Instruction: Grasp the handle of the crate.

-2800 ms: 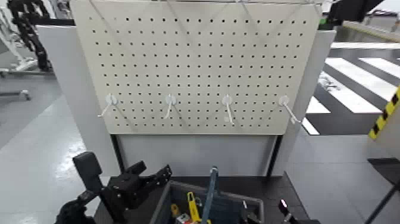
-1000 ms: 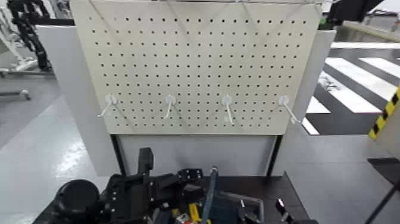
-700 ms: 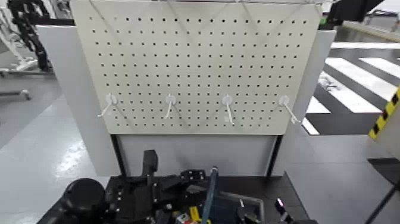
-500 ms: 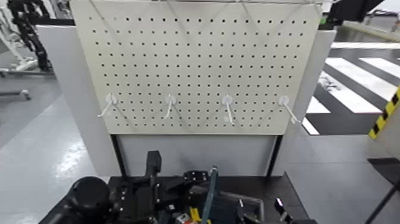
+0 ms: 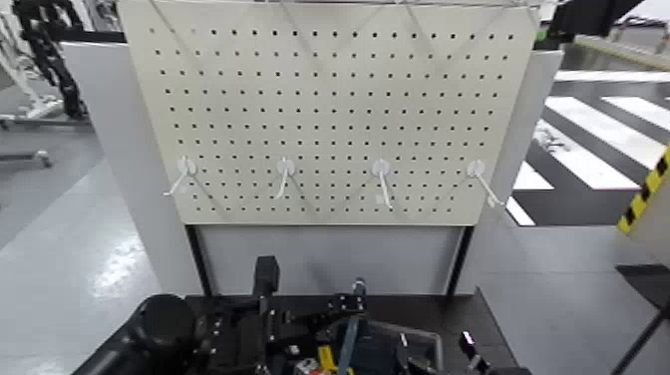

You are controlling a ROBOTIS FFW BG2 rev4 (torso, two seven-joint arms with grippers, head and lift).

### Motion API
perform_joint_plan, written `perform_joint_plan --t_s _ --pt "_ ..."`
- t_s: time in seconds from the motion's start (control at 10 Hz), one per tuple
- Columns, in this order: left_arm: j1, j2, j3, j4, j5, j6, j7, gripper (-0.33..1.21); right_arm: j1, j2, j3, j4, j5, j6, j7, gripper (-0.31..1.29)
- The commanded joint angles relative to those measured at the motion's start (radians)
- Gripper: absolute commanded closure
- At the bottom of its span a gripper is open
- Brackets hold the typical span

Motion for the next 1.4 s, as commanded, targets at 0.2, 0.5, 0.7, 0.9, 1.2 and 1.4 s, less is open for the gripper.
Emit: perform_joint_plan --t_s 0.2,0.5,0.7,0.9,1.2,1.4 --pt "-0.002 -0.004 -0.010 0.007 0.000 0.001 -0.005 1.16 -0.001 -0.001 0.001 0.001 0.000 -0.003 0.000 0.15" --pt "0.007 -0.005 -0.011 0.007 -0.002 0.004 -0.007 1.18 -0.001 -0.001 0.001 0.001 0.000 -0.003 0.000 0.15" --pt "0.020 -0.005 -0.005 0.001 -0.002 0.006 -0.014 1.18 0.000 -0.002 0.000 0.001 0.000 -0.003 0.000 0.15" --pt "0.058 -0.007 0.024 -0.033 0.000 0.007 -0.007 1.18 0.003 -0.002 -0.003 0.000 0.000 -0.002 -0.002 0.15" --pt "0.164 -0.005 0.119 -0.188 0.075 0.023 0.147 1.18 0.005 -0.001 -0.006 0.000 0.000 -0.002 -0.005 0.15" --pt "0.227 -0.002 0.174 -0.292 0.163 0.023 0.285 1.18 0.005 -0.001 -0.008 0.000 0.000 -0.003 -0.006 0.15"
